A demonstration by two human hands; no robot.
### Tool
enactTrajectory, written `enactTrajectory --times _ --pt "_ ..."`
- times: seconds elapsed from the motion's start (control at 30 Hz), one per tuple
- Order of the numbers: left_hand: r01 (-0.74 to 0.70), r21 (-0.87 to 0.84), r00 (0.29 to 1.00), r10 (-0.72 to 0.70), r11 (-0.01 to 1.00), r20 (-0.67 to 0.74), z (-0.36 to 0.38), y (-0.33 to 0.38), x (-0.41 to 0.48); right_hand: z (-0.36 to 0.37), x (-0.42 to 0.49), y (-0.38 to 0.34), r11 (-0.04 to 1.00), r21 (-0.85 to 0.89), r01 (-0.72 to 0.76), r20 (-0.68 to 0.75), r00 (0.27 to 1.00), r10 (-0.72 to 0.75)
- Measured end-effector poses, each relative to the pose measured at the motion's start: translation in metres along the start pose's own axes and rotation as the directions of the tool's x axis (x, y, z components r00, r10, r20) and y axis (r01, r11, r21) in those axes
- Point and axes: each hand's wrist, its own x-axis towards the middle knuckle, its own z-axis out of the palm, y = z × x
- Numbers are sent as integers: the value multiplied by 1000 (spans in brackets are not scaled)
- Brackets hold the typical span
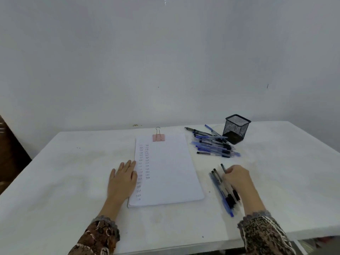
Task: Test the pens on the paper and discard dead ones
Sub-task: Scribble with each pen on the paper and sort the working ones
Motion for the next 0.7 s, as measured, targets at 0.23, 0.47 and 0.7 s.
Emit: enactTrajectory --times 0.23,0.47,0.7 --pt "-6 -9 1000 6 1000 7 -2 1 -1 -9 29 -7 956 -280 86 77 995 -67" --pt "-1 2 1000 1 1000 1 -2 1 -2 20 75 -46 756 -368 541 106 833 -544" --pt "-7 16 1000 7 1000 -3 -3 1 -1 31 96 -36 698 -415 584 89 789 -608"
